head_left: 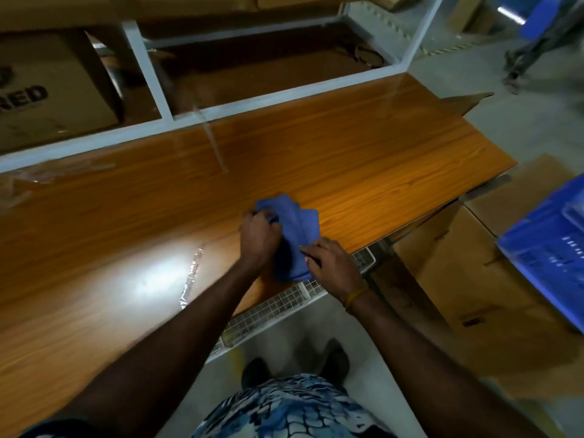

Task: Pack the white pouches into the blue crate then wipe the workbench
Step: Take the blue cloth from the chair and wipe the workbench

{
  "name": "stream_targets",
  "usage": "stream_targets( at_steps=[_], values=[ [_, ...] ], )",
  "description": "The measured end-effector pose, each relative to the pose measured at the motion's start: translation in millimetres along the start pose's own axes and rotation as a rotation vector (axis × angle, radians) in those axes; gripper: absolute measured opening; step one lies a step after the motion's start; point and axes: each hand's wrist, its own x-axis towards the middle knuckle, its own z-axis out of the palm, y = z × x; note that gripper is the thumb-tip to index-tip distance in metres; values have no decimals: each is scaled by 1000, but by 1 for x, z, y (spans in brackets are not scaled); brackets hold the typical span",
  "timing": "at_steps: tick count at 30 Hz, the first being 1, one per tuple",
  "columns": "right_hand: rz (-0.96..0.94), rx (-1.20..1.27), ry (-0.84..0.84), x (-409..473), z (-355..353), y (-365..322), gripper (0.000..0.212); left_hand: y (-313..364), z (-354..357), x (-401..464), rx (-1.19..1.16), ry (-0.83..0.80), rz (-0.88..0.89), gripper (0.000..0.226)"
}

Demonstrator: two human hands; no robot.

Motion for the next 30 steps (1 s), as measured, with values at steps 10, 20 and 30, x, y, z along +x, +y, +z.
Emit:
stream_targets(
  at_steps=[10,20,30],
  values=[
    [80,133,-6,5,-19,48,27,25,59,-29,233,42,85,45],
    [88,-41,-114,11,-53,128,41,65,104,-10,339,-40,195,56],
    [47,20,-170,19,-63,148,47,98,143,-12,263,29,63,52]
  ],
)
